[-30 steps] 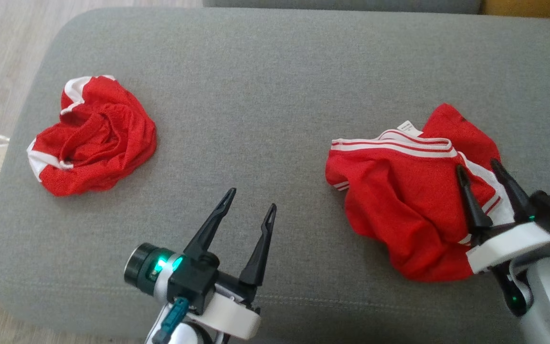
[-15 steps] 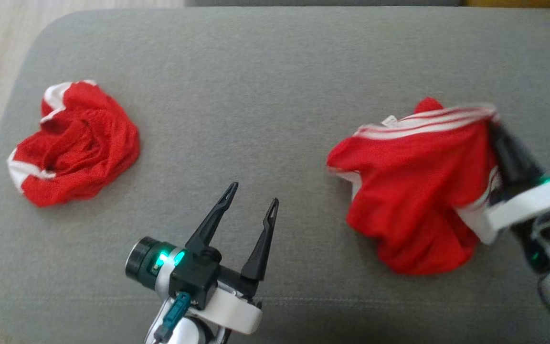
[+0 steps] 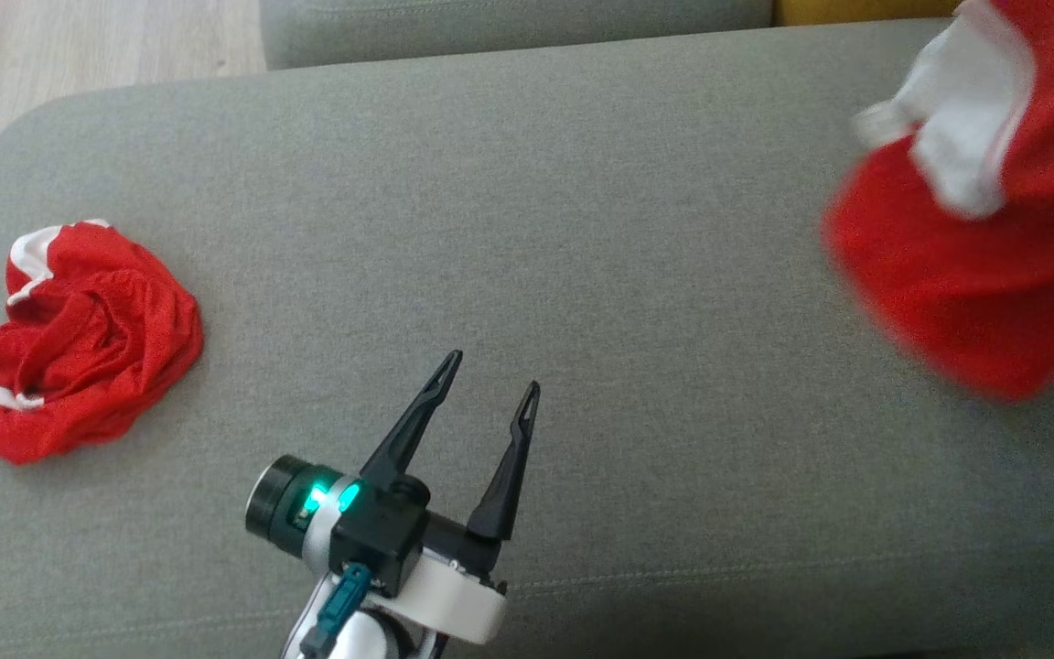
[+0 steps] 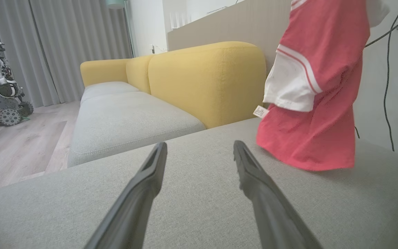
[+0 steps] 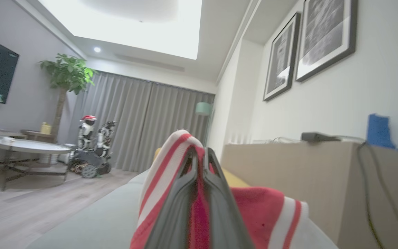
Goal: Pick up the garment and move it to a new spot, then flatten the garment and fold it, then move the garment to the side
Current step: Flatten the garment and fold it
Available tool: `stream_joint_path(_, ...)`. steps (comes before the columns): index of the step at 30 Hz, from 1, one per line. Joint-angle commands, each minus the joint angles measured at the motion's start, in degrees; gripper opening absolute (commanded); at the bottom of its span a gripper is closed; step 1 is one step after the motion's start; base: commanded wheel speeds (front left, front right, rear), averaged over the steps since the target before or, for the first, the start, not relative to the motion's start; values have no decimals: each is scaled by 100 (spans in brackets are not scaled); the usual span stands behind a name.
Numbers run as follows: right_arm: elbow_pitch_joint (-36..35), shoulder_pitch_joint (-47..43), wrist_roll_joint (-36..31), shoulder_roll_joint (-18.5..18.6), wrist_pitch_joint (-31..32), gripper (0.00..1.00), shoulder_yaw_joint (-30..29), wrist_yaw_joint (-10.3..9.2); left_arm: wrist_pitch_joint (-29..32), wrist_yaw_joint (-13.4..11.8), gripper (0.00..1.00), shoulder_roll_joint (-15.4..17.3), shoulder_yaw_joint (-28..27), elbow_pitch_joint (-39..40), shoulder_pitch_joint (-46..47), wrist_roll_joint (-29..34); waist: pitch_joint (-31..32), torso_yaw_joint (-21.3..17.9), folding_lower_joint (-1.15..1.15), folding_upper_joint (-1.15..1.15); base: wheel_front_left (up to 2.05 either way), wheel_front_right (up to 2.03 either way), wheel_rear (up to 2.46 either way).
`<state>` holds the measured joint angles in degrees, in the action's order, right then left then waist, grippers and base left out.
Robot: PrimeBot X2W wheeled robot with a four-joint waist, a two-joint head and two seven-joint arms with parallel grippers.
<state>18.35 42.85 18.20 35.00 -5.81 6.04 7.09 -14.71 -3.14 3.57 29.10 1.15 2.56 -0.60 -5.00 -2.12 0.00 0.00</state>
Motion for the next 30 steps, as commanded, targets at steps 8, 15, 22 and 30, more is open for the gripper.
stream_joint_path(8,-1323,-986,-877,-1508,1043,0,-55,40,-29,-99,100,-53,-139,216,237,-67,-50,145,0,0,0,0,0)
stream_joint_path(15,-453,-1917,-1225,-3165,714,0,340,40,-29,-67,100,-60,-92,214,449,-88,-286,482,0,0,0,0,0)
stream_joint_path(22,413,-1176,329,-3210,-347,0,2194,40,-29,-51,100,-65,-18,205,663,-112,-467,757,0,0,0,0,0)
stream_joint_path(30,1441,-476,1809,-3211,-670,100,3107,40,-29,-141,100,-67,129,170,748,-264,-557,905,0,0,0,0,0)
